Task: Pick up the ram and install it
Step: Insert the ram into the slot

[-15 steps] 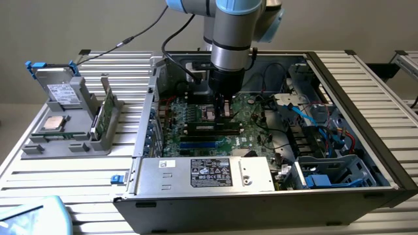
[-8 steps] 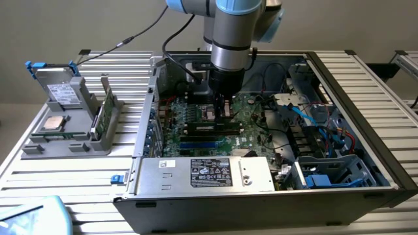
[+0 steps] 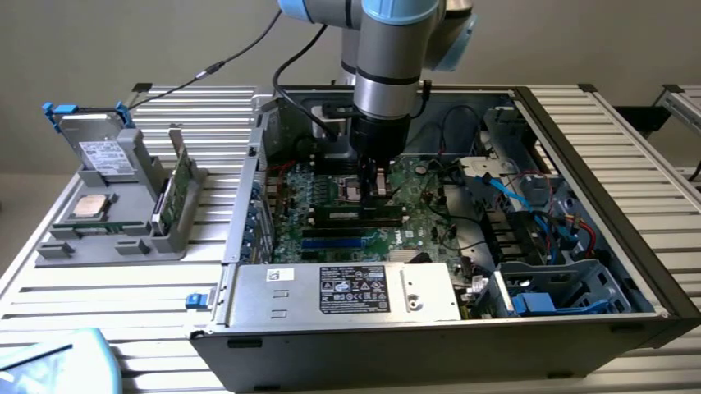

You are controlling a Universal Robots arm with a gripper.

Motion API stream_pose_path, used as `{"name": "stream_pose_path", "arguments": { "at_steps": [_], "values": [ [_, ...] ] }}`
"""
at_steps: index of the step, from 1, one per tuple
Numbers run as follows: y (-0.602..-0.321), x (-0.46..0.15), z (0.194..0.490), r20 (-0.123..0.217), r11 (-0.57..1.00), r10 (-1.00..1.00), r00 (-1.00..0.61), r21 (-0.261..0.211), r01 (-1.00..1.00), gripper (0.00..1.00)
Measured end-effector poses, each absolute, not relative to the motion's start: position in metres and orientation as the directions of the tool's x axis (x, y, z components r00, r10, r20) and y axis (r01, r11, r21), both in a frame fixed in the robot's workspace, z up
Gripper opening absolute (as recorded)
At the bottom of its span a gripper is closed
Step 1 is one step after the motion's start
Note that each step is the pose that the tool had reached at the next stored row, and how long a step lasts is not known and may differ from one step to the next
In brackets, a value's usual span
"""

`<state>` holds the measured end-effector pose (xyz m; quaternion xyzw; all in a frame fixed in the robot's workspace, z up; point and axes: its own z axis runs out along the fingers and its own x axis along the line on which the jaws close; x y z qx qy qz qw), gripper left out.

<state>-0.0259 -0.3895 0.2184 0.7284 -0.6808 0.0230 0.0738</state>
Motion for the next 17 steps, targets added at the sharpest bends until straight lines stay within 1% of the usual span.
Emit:
{"name": "stream_pose_path", "arguments": {
  "at_steps": [17],
  "values": [
    [-0.3866, -0.0259, 0.2168, 0.134, -0.066, -0.988, 0.075, 0.076, -0.995, 0.14]
  ]
}}
